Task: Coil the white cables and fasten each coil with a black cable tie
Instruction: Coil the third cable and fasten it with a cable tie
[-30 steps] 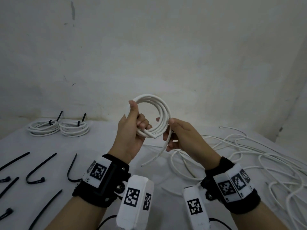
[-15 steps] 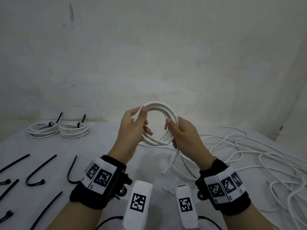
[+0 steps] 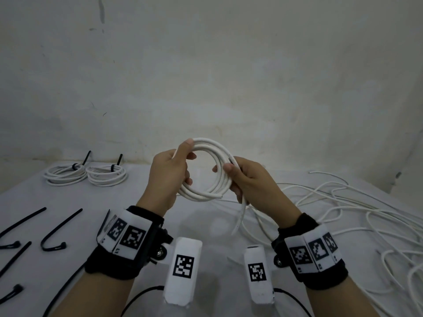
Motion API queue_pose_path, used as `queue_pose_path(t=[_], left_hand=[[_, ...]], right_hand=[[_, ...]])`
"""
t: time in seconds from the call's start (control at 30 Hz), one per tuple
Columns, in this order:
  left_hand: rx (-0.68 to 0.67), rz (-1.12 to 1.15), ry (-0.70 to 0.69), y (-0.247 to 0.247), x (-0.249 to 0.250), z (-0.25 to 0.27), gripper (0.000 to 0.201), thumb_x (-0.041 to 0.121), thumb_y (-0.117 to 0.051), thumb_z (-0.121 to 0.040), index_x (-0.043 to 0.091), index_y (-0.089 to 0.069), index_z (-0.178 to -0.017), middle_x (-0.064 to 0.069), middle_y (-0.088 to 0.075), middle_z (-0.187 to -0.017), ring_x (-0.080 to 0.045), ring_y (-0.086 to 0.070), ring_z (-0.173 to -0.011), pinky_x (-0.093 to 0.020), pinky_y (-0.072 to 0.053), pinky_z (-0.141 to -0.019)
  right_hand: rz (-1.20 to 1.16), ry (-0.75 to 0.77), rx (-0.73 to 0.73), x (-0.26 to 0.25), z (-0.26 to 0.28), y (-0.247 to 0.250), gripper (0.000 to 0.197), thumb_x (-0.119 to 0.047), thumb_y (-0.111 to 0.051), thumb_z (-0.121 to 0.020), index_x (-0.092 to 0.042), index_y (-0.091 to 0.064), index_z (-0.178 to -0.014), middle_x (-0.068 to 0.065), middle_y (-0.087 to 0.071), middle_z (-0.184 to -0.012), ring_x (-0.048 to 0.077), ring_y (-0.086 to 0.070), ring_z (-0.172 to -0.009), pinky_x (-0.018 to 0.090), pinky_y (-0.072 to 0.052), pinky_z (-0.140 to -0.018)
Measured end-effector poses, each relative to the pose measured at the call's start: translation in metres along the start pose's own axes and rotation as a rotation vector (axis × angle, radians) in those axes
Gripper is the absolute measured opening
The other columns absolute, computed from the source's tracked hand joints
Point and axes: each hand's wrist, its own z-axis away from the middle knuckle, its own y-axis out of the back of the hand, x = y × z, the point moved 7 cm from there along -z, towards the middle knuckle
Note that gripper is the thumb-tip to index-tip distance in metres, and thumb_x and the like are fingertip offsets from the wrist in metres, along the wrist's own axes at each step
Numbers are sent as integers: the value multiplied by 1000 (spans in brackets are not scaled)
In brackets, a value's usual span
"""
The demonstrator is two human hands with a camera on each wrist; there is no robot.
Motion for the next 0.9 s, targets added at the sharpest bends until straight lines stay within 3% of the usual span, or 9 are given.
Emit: queue_pose_path(t=[0.13,0.2,0.27,0.4,0.53,0.73,0.83,0.9], left_hand=[[-1,-34,-39,7,6,-2,40,43,-54,-92,6,-63,-77,7,-34,-34,-8,-36,-31,-31,-36,-55],[-27,-40,-34,5,7,-1,41,43,-54,-92,6,-63,-77,7,-33,-34,-8,-35,-31,-30,-34,-53],[-55,-42,-30,1,8,2,42,44,-52,-93,6,-63,-76,9,-31,-34,-9,-34,-32,-28,-33,-51],[-86,-68,-65,-4,14,7,42,40,-49,-95,8,-63,-72,10,-31,-37,-9,-32,-34,-25,-34,-46],[-106,-110,-102,-5,15,7,42,39,-49,-95,9,-65,-71,7,-31,-42,-10,-33,-36,-26,-35,-47],[-67,-103,-100,1,15,6,42,40,-48,-96,9,-63,-71,9,-32,-39,-9,-34,-35,-28,-34,-49],[-52,-76,-66,3,15,6,41,39,-48,-96,9,-63,-73,10,-34,-38,-8,-35,-34,-28,-33,-51],[-37,-51,-47,3,15,7,40,39,-48,-96,9,-63,-73,10,-34,-38,-7,-35,-34,-27,-33,-51]], right_hand=[[-195,-95,-73,6,4,9,15,-21,-50,-97,-13,-55,-86,2,-57,-54,16,-49,-41,22,-45,-44],[-234,-132,-124,8,6,10,11,-15,-51,-97,-9,-55,-87,7,-64,-64,22,-61,-49,26,-53,-50],[-254,-136,-84,10,6,13,12,-11,-50,-97,-2,-54,-89,10,-66,-69,25,-66,-57,31,-58,-58],[-391,-102,88,15,1,19,15,-12,-47,-98,-2,-51,-88,3,-65,-66,18,-64,-57,28,-56,-59],[-520,-110,140,20,0,15,16,-16,-44,-98,-6,-53,-91,1,-63,-66,15,-61,-57,27,-55,-59],[-633,-231,-11,25,4,-11,16,-26,-51,-89,-13,-60,-89,11,-62,-79,23,-66,-67,31,-57,-62],[-658,-277,-81,19,6,-15,20,-24,-48,-92,-8,-60,-94,24,-60,-93,24,-68,-71,31,-58,-65],[-680,-307,-111,16,8,-17,22,-20,-45,-96,-5,-61,-98,26,-63,-95,26,-69,-75,33,-58,-68]])
